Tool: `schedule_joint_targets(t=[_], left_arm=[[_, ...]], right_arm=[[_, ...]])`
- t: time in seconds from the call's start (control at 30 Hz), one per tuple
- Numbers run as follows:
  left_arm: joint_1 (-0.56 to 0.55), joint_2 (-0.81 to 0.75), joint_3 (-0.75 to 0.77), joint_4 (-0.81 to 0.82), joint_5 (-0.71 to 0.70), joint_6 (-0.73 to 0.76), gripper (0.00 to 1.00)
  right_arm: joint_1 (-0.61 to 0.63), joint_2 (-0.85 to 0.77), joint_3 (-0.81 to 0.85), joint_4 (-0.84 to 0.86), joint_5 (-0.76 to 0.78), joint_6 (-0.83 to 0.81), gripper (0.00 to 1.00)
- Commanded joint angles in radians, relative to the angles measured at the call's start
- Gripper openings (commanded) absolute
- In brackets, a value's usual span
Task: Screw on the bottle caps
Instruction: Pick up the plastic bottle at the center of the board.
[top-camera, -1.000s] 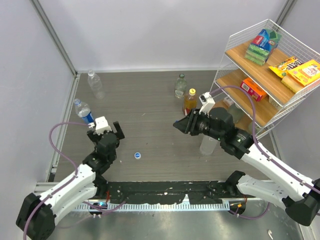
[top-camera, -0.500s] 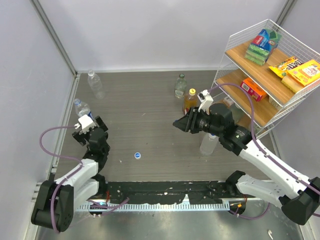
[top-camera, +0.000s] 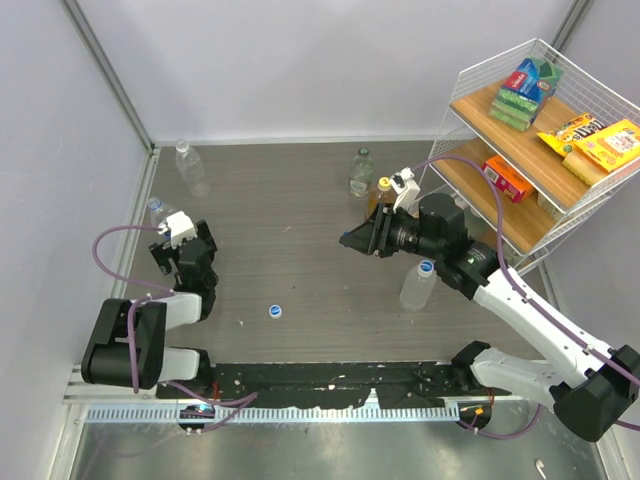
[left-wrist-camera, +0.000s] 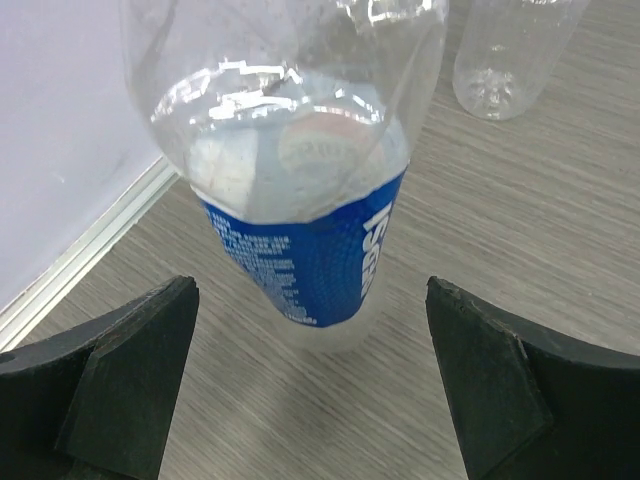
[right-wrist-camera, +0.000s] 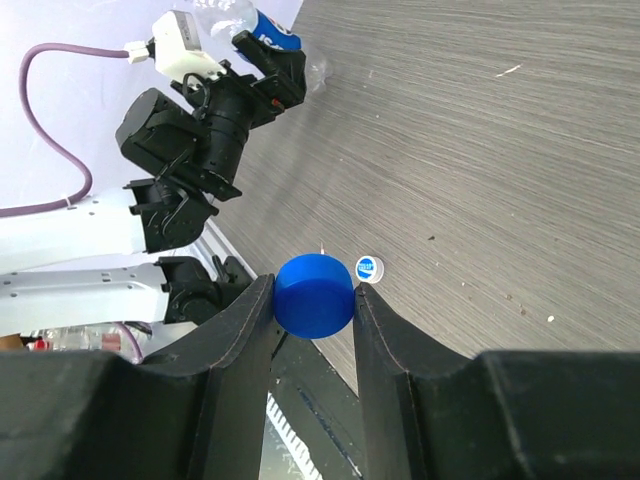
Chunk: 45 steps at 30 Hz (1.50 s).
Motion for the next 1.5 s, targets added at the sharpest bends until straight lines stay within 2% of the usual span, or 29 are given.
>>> schedule_joint_targets(t=[0.0,0.2,0.47,0.57,0.63,0.7,0.77,0.87,0.97,1.1,1.27,1.3,1.33,1.37,1.47], left_arm=[[0.023,-0.005,0.041,0.048,0.018,0.022,1.00],[0.024,-0.042,0.016,0.072,0.010,0.021,1.00],[0.032,-0.131,0.082,-0.105,-0.016,-0.004,1.00],[0.033,-0.179,0.122,-0.203,-0.027,0.039,1.00],[0.055,-0.199,0.107,-0.168,0.005,0.050,1.00],[0.087,-0.191,0.085,-0.125,0.108,0.027,1.00],[0.092,-0.176,0.093,-0.107,0.093,0.030,1.00],[0.095,-0.150,0.104,-0.031,0.015,0.116,1.00],[0.148,-0.124,0.102,-0.018,0.139,0.094,0.99],[0.161,-0.076,0.117,0.027,0.139,0.108,1.00],[0.178,-0.029,0.143,0.047,0.233,0.108,0.99],[0.191,-0.010,0.146,0.071,0.255,0.100,0.94],[0.207,0.008,0.159,0.088,0.259,0.085,0.80],[0.217,0.033,0.169,0.104,0.271,0.077,0.59],[0.221,0.077,0.192,0.125,0.309,0.093,0.31]], right_arm=[[-0.013,0.004,0.062,0.053,-0.050,0.000,0.26],[-0.023,0.003,0.068,0.053,-0.067,-0.003,0.26],[-0.036,-0.017,0.051,0.044,-0.068,-0.004,0.26],[-0.045,-0.027,0.056,0.032,-0.070,-0.010,0.26],[-0.048,-0.027,0.056,0.033,-0.071,-0.012,0.27],[-0.053,-0.030,0.062,0.033,-0.070,-0.015,0.27],[-0.057,-0.039,0.071,0.032,-0.077,-0.020,0.27],[-0.059,-0.042,0.082,0.032,-0.082,-0.029,0.26],[-0.060,-0.036,0.097,0.033,-0.082,-0.030,0.26],[-0.062,-0.039,0.102,0.033,-0.083,-0.027,0.26],[-0.065,-0.027,0.108,0.038,-0.074,-0.032,0.27],[-0.063,-0.027,0.111,0.036,-0.076,-0.030,0.26],[-0.063,-0.028,0.116,0.036,-0.074,-0.033,0.26],[-0.062,-0.028,0.117,0.036,-0.068,-0.037,0.26],[-0.071,-0.040,0.128,0.010,-0.042,-0.056,0.26]])
